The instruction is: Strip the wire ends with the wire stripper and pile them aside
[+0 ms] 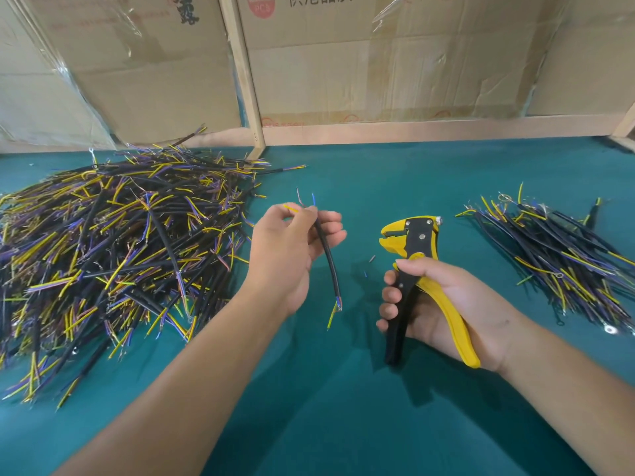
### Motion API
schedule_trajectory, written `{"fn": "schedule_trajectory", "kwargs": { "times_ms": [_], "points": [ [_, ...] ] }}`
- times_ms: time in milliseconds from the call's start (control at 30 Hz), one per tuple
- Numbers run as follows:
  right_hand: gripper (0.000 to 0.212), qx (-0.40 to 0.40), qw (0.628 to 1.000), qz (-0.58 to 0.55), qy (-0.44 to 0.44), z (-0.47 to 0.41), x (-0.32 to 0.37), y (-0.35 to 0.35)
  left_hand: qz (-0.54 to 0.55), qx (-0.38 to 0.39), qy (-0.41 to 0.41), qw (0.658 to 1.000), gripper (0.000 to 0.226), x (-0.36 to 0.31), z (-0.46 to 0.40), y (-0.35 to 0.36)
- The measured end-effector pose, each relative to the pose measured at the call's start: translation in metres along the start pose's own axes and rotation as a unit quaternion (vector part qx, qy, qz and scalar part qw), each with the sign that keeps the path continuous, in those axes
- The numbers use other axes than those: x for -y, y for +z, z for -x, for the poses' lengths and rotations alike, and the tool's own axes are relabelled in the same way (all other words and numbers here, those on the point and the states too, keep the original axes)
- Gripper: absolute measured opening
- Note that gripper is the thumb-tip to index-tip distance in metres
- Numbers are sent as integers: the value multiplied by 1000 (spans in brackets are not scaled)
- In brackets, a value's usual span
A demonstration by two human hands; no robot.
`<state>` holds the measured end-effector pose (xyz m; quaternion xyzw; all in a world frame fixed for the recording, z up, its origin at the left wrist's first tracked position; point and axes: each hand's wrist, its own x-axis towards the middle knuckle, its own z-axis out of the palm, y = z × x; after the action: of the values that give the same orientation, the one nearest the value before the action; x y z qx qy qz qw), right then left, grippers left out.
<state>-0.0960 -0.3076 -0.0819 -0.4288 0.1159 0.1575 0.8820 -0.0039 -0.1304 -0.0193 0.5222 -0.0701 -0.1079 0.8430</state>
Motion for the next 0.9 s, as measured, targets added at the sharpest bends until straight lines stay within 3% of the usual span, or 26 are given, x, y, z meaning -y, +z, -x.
{"fn": "schedule_trajectory", "kwargs": {
  "times_ms": [200, 433, 567, 900],
  "points": [
    [33, -9, 1000, -4, -4, 6, 1, 9, -79, 83, 82, 990, 17, -1, 8, 2],
    [32, 26, 999, 15, -19, 19, 4, 19, -259, 150, 178, 937, 14, -3, 13, 1],
    [40, 31, 997, 62, -44, 25, 6, 25, -288, 144, 176, 930, 13, -4, 15, 1],
    [31, 57, 989, 118, -69, 39, 12, 31, -305, 146, 181, 923, 1, -6, 17, 2]
  ]
}}
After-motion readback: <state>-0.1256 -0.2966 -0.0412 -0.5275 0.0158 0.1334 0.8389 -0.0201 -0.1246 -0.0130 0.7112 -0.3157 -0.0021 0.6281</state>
